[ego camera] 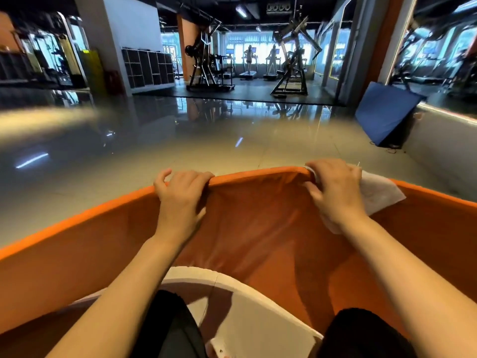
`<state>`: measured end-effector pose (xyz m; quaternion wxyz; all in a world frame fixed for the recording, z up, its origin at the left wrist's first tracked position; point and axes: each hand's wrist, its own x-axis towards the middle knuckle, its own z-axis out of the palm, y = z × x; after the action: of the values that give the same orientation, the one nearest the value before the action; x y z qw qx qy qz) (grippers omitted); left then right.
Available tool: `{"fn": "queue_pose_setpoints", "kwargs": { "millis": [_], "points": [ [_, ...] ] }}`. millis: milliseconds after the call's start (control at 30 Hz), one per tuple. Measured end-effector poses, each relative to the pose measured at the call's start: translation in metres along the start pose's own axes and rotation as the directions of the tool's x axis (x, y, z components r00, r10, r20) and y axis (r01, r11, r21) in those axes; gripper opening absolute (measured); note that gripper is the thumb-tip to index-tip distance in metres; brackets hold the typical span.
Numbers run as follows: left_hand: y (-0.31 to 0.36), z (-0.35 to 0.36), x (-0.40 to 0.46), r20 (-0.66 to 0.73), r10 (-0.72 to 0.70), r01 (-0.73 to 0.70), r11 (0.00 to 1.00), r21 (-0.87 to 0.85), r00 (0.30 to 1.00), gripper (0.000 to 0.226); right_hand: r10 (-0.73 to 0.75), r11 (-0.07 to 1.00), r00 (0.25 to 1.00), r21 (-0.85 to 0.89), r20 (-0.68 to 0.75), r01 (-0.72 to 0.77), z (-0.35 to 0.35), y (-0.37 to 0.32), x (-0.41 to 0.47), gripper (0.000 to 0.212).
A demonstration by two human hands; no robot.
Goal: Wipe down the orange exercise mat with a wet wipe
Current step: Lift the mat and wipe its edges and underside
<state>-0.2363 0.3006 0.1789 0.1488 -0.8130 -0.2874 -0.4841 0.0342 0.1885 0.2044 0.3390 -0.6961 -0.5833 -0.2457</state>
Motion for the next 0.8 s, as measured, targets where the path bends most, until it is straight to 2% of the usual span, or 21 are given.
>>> {"fn": "queue_pose_setpoints", "kwargs": {
  "millis": [100,167,333,433,533,633,667,733,800],
  "points": [
    [0.016,0.027,0.056,-0.202,0.076,-0.078,0.997,-0.004,0.977,0.029,-0.032,0.998,0.972,-0.061,-0.232,0.019,-0.024,0.022,0.029,0.018],
    [0.03,0.037,0.093,-0.333,0.132,-0.141,0.99,-0.003,0.934,0.015,-0.08,0.994,0.936,-0.094,-0.342,0.051,-0.047,0.041,0.048,0.017],
    [0.049,0.068,0.175,-0.52,0.212,-0.226,0.973,0.036,0.828,0.008,-0.207,0.978,0.873,-0.11,-0.441,0.176,-0.096,0.091,0.121,0.016],
    [0.061,0.092,0.18,-0.541,0.162,-0.196,0.981,-0.004,0.825,0.009,-0.3,0.954,0.848,-0.15,-0.437,0.26,-0.096,0.117,0.145,0.021],
    [0.077,0.125,0.142,-0.42,0.114,-0.176,0.978,-0.113,0.9,0.011,-0.273,0.961,0.908,-0.139,-0.319,0.24,-0.078,0.149,0.119,0.022],
    [0.101,0.165,0.085,-0.179,0.15,-0.194,0.946,-0.261,0.972,0.022,-0.053,0.995,0.996,-0.09,-0.074,0.046,-0.05,0.185,0.039,0.016],
    [0.112,0.178,0.067,-0.092,0.167,-0.188,0.932,-0.31,0.982,0.02,0.06,0.997,0.998,-0.046,0.013,-0.06,-0.041,0.197,0.007,0.017],
    [0.132,0.201,0.034,0.069,0.175,-0.136,0.915,-0.38,0.982,0.019,0.292,0.953,0.945,0.035,0.148,-0.3,-0.025,0.213,-0.055,0.026],
    [0.148,0.217,0.01,0.211,0.157,-0.049,0.896,-0.442,0.965,0.034,0.436,0.891,0.876,0.037,0.204,-0.452,-0.012,0.218,-0.102,0.028]
  ]
}}
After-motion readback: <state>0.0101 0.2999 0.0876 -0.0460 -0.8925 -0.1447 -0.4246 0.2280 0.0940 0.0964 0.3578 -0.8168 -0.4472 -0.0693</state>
